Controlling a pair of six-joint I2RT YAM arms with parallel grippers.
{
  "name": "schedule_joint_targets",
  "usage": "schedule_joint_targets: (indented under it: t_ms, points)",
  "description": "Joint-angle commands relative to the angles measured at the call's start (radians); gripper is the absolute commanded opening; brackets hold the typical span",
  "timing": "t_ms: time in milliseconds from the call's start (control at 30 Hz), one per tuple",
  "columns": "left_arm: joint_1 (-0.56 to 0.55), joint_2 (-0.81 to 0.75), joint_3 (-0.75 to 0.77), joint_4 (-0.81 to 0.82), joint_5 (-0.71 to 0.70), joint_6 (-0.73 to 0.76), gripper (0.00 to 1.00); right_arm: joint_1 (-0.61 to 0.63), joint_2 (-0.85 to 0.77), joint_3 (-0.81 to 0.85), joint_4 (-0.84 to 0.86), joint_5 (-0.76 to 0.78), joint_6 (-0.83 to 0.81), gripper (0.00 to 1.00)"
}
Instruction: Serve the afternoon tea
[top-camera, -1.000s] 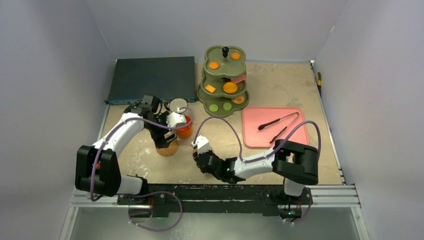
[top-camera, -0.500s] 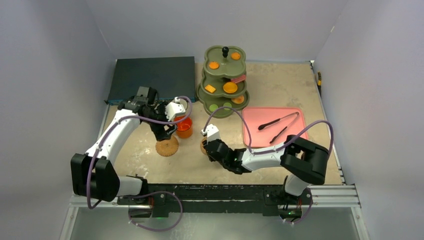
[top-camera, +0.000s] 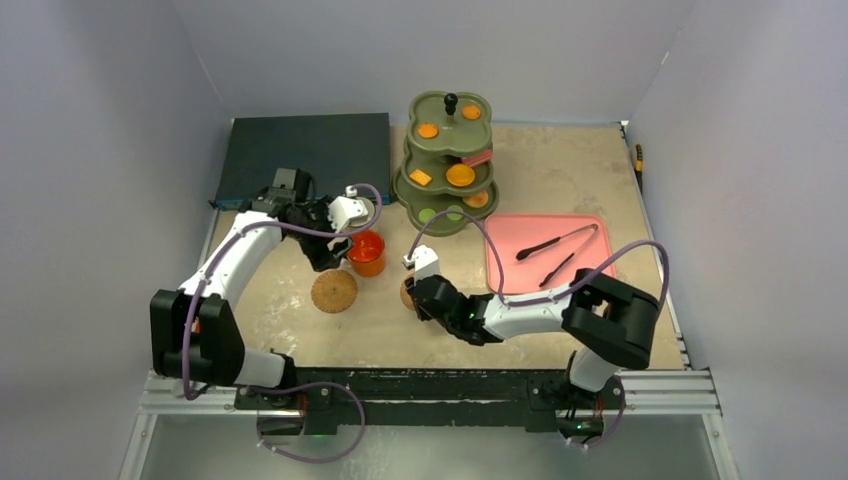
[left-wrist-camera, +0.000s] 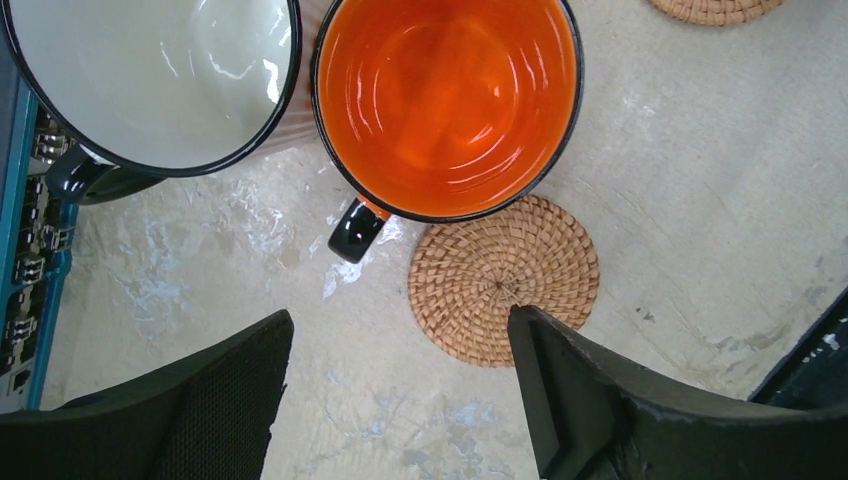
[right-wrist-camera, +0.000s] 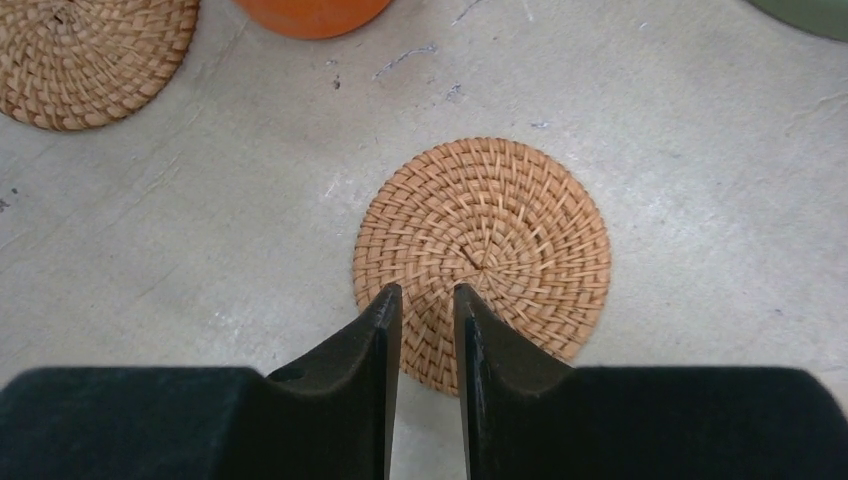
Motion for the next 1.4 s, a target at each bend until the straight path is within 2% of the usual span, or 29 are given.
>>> schedule_joint_targets:
  t_ms: [0, 100, 233, 500, 767, 1100, 1300, 1367]
  points:
    - [0.017, 0.043, 0.003, 0.053, 0.044, 0.039, 0.77, -0.002, 0.017, 0.027, 0.037, -0.038, 0.045, 0.31]
    - [0.024, 0.079, 0.007, 0.058, 0.065, 0.049, 0.72, -0.001, -0.024, 0.016, 0.07, -0.04, 0.072, 0.46]
    - [0.026, 0.115, 0.014, 0.034, 0.109, 0.085, 0.69, -0.001, -0.055, 0.034, 0.074, -0.023, 0.081, 0.51]
    - [0.023, 0.134, -0.002, -0.023, 0.181, 0.113, 0.62, -0.001, -0.075, 0.053, 0.098, -0.052, 0.085, 0.52]
    - [0.023, 0.08, -0.041, -0.094, 0.244, 0.125, 0.59, -0.002, 0.022, 0.143, 0.112, -0.106, 0.09, 0.51]
    - [0.002, 0.054, -0.091, -0.154, 0.349, 0.19, 0.55, -0.015, 0.074, 0.207, 0.088, -0.075, 0.105, 0.47]
    - [0.007, 0.039, -0.037, -0.227, 0.324, 0.228, 0.54, -0.03, 0.073, 0.201, 0.079, -0.066, 0.121, 0.44]
    - [0.039, 0.001, -0.006, -0.232, 0.303, 0.234, 0.58, -0.031, 0.067, 0.191, 0.084, -0.067, 0.125, 0.44]
